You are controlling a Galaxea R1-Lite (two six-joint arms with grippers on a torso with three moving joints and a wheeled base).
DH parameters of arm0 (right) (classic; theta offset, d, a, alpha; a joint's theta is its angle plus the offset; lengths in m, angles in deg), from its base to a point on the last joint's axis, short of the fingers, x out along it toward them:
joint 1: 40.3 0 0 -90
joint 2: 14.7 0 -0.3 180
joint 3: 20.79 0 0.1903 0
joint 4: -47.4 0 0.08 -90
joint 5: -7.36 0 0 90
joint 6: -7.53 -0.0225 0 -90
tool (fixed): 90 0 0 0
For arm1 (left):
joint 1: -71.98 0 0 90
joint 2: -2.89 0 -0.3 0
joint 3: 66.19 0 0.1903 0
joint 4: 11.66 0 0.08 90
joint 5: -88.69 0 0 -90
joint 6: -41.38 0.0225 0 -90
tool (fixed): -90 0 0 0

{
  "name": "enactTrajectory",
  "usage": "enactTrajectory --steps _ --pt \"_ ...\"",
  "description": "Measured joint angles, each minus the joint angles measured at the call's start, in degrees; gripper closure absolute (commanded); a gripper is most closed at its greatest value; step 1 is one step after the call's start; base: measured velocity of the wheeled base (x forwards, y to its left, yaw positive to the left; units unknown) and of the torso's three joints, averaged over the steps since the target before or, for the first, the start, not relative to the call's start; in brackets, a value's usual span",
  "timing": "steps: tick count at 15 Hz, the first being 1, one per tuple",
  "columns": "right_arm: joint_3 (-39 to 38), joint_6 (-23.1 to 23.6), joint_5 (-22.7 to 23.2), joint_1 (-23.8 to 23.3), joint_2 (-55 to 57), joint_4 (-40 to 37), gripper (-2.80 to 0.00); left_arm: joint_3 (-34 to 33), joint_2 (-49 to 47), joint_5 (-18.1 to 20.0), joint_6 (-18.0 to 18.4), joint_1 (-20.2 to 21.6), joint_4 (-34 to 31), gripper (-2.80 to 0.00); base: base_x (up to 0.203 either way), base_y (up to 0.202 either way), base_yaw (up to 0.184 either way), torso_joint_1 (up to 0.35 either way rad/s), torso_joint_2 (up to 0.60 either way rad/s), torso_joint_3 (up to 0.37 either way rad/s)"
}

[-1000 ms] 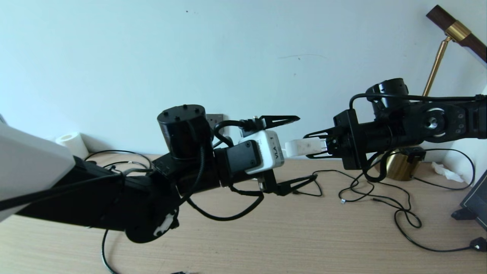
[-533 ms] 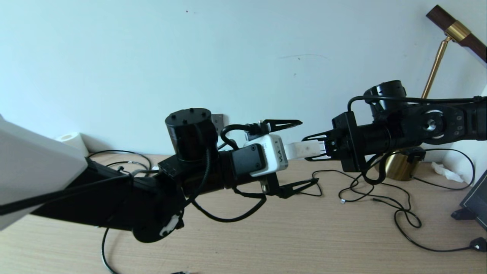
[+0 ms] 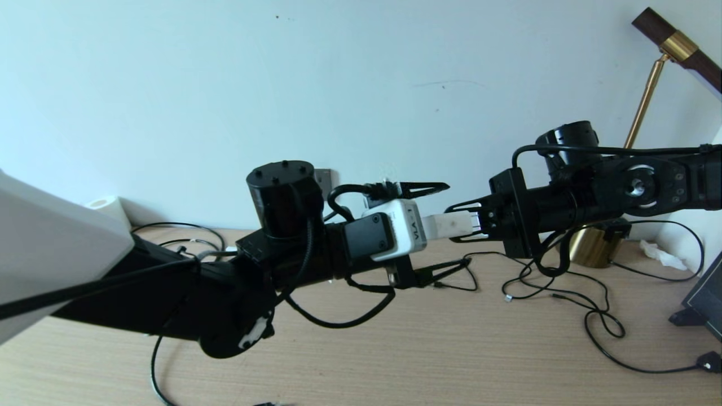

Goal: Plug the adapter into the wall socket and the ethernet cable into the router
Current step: Hand it to the other hand, then pick up plug

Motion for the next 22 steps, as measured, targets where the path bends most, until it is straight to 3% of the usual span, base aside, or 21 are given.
enactTrajectory --steps 12,13,20,22 --pt "-0.2 0.2 0.0 0.0 0.0 -0.1 0.00 -2.0 0.4 0.2 0.0 0.1 0.6 0.00 0.000 0.000 0.000 0.000 0.00 0.000" --pt "-0.1 0.2 0.0 0.0 0.0 -0.1 -2.80 -2.0 0.4 0.3 0.0 0.1 0.6 0.00 0.000 0.000 0.000 0.000 0.00 0.000" --pt "-0.6 0.6 -0.1 -0.4 -0.4 0.0 -2.80 -2.8 1.6 0.3 -0.4 0.1 0.4 0.00 0.000 0.000 0.000 0.000 0.00 0.000" --pt "-1.6 1.8 -0.3 -1.3 -1.7 0.0 -2.80 -3.3 3.4 0.0 -3.9 0.9 0.0 0.00 0.000 0.000 0.000 0.000 0.00 0.000"
